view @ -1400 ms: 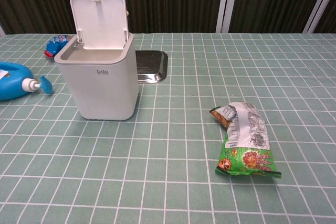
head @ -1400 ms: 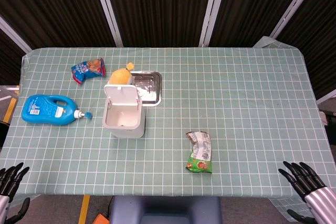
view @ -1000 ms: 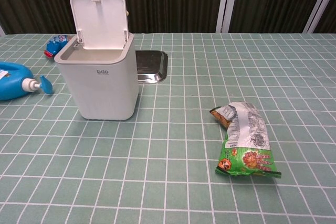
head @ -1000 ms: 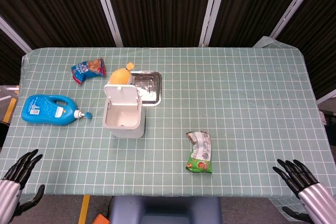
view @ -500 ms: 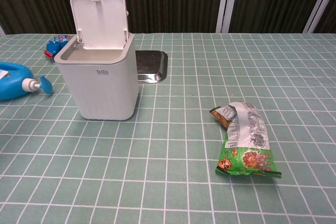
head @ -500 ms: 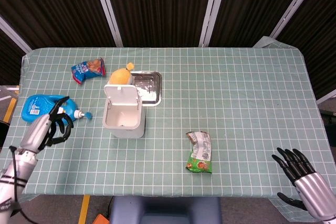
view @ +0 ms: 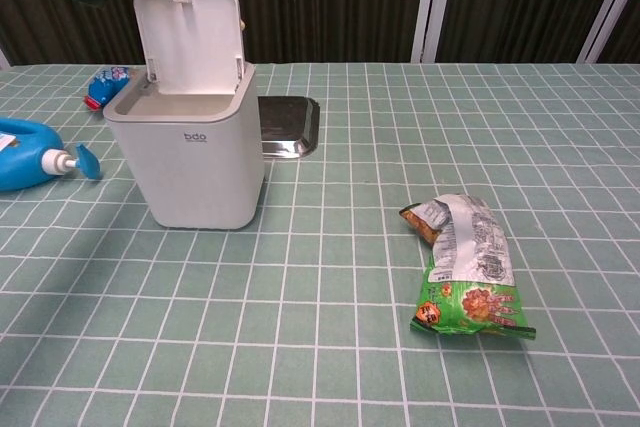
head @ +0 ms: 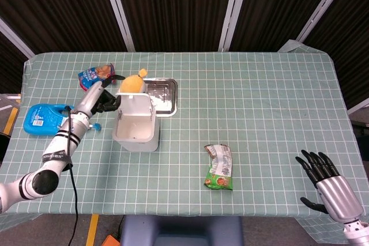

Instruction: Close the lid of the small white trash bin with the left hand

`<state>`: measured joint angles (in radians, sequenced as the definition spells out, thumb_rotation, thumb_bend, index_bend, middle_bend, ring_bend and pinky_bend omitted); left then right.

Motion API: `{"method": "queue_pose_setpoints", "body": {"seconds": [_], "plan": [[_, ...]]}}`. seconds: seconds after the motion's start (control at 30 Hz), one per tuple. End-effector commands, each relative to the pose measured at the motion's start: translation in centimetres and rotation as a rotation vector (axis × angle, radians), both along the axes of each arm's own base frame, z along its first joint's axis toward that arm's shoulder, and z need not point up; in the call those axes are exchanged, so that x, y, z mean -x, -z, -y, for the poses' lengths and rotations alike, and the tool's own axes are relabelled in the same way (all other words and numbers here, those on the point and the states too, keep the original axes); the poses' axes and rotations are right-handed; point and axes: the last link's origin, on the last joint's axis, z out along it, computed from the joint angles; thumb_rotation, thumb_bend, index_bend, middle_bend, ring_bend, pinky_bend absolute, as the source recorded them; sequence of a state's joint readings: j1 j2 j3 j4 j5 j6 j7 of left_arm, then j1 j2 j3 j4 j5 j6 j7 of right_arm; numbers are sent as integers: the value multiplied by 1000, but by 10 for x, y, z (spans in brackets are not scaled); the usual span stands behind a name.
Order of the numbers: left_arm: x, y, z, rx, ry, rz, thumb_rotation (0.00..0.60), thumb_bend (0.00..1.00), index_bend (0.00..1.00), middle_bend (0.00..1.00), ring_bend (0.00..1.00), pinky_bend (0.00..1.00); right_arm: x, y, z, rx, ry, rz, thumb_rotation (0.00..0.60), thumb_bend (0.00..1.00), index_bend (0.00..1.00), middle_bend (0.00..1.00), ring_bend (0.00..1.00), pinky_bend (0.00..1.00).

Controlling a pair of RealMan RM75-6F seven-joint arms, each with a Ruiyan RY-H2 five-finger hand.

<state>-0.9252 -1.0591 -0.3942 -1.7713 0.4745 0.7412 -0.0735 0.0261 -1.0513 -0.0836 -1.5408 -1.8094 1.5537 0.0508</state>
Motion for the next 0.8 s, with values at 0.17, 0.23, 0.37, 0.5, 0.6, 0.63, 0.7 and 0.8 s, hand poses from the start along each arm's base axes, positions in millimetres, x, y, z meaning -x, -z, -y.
{"method": "queue_pose_setpoints", "body": {"seconds": [0.17, 0.23, 0.37, 0.5, 0.6, 0.63, 0.7, 0.8], "plan": [[-4, 9, 8, 134, 20, -107, 600, 568, 215, 1000, 1000, 1000, 0, -4, -2, 3, 4, 7, 600, 118, 0, 0, 0, 0], [-5, 7, 12, 152, 20, -113, 600, 567, 219, 1000, 1000, 1000, 0, -5, -3, 3, 4, 8, 600, 118, 0, 0, 0, 0], [-7, 3, 26, 185, 31, -125, 600, 566, 221, 1000, 1000, 1000, 0, -6, -6, -5, 5, 11, 600, 118, 0, 0, 0, 0], [-7, 2, 45, 223, 65, -162, 600, 565, 221, 1000, 1000, 1000, -2, -6, -8, -15, 0, 15, 600, 118, 0, 0, 0, 0], [-3, 7, 65, 278, 101, -214, 600, 566, 221, 1000, 1000, 1000, -3, -6, -10, -26, -3, 24, 600, 118, 0, 0, 0, 0], [-1, 10, 71, 300, 107, -229, 600, 566, 218, 1000, 1000, 1000, -3, -6, -11, -29, -4, 26, 600, 119, 0, 0, 0, 0], [4, 18, 82, 352, 115, -254, 600, 566, 210, 1000, 1000, 1000, -4, -5, -12, -38, -6, 30, 600, 118, 0, 0, 0, 0], [12, 31, 94, 405, 132, -291, 600, 565, 197, 1000, 1000, 1000, -4, -4, -14, -52, -7, 37, 600, 118, 0, 0, 0, 0]]}}
